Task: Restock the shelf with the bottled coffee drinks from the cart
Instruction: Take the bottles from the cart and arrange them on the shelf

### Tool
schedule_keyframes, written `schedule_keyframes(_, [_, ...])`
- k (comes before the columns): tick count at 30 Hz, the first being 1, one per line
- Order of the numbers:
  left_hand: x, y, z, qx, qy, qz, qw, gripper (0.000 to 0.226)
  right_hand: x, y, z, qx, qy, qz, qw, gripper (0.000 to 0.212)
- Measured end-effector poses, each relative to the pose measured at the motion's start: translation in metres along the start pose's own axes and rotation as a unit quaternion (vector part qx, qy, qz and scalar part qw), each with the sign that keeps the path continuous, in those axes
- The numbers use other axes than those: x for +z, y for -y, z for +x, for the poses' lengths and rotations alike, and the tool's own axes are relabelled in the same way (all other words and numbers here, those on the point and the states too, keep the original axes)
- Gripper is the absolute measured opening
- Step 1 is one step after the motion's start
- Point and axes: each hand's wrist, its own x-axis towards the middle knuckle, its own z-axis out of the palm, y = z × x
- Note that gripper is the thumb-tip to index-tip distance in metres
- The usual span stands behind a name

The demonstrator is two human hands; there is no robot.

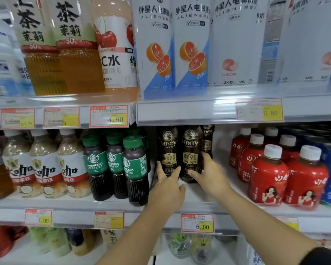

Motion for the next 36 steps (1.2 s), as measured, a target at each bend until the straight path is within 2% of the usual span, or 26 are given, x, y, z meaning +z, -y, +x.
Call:
schedule_keyframes(9, [-0.002,0.005,0.016,-0.003,0.014,-0.016,1.0,0.059,0.008,0.003,0.012,-0.006,0.003,-0.01,1.0,0.055])
schedule_keyframes(17, [-0.005,0.005,0.024,0.006,0.029,-0.037,0.999,0.062,0.009,0.004,0.018,0.003,0.035,-0.006,0.999,0.057])
schedule_keyframes(20, [-0.011,0.003,0.017,0.015,0.031,-0.042,0.999,0.064,0.0,0.012,0.005,0.0,0.024,0.01,1.0,0.062])
schedule_keyframes(23, [-0.018,0.002,-0.006,0.079,-0.018,-0.063,0.995,0.059,-0.011,0.021,-0.024,-0.048,-0.036,0.0,0.998,0.054])
schedule_keyframes(26, [-0.024,0.022,-0.047,0.175,-0.095,-0.1,0.975,0.042,-0.009,0.032,-0.064,-0.118,-0.061,0.011,0.991,0.028])
schedule_keyframes(28, [-0.025,0.046,-0.078,0.197,-0.113,-0.115,0.967,0.031,0.003,0.043,-0.092,-0.162,-0.034,0.025,0.986,0.018])
schedule_keyframes(31, [-0.019,0.097,-0.117,0.17,-0.115,-0.119,0.971,0.028,0.04,0.06,-0.123,-0.198,0.041,0.034,0.979,0.014])
schedule_keyframes(33, [-0.014,0.136,-0.139,0.128,-0.122,-0.117,0.977,0.029,0.076,0.07,-0.141,-0.199,0.1,0.039,0.974,0.015])
schedule_keyframes(36, [-0.008,0.2,-0.173,0.021,-0.118,-0.135,0.984,0.024,0.136,0.085,-0.167,-0.189,0.183,0.029,0.964,0.013])
